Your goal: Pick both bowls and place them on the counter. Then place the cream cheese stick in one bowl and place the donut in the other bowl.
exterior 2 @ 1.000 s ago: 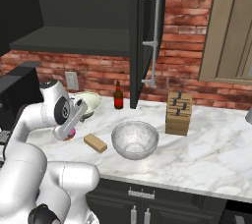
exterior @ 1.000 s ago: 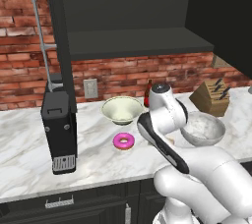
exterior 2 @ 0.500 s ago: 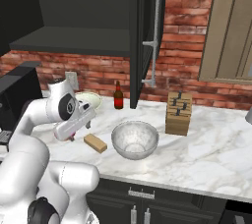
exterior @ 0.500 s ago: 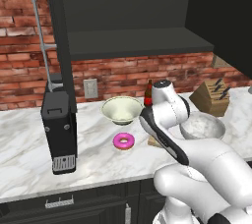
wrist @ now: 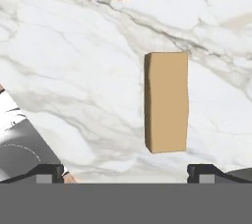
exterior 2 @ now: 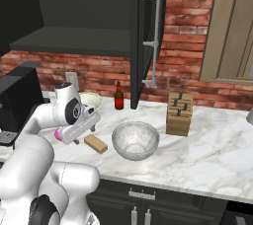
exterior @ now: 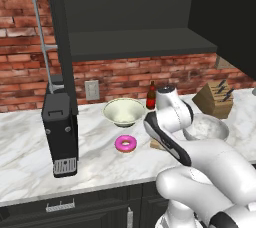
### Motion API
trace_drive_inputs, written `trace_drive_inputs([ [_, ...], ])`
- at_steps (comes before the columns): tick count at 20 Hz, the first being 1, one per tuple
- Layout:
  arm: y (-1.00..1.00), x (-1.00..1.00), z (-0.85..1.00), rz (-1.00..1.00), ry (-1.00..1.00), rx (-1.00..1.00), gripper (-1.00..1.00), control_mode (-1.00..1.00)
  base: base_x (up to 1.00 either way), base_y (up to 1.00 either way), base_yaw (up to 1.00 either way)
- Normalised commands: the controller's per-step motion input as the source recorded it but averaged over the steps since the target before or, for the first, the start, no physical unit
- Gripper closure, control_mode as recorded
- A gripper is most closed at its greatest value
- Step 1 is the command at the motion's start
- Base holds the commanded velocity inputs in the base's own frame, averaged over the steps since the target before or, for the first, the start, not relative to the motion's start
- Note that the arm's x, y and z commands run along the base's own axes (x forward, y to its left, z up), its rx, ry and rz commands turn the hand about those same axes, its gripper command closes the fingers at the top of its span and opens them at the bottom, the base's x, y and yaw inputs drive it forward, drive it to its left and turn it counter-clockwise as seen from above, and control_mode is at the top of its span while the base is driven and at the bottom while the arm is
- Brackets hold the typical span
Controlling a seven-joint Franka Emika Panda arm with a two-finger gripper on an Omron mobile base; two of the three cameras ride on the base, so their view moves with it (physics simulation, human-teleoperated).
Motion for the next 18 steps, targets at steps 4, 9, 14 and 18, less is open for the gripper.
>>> trace_drive_inputs([
  [4, -0.06, 0.17, -0.12, -0.01, 0.05, 0.03, -1.00, -1.00, 0.00, 0.00, 0.00],
  [9, -0.02, 0.19, -0.15, -0.02, 0.06, 0.03, -1.00, -1.00, 0.00, 0.00, 0.00],
  [14, -0.02, 0.23, -0.19, -0.03, 0.06, 0.02, -1.00, -1.00, 0.00, 0.00, 0.00],
  [18, -0.01, 0.22, -0.21, -0.04, 0.04, 0.00, -1.00, -1.00, 0.00, 0.00, 0.00],
])
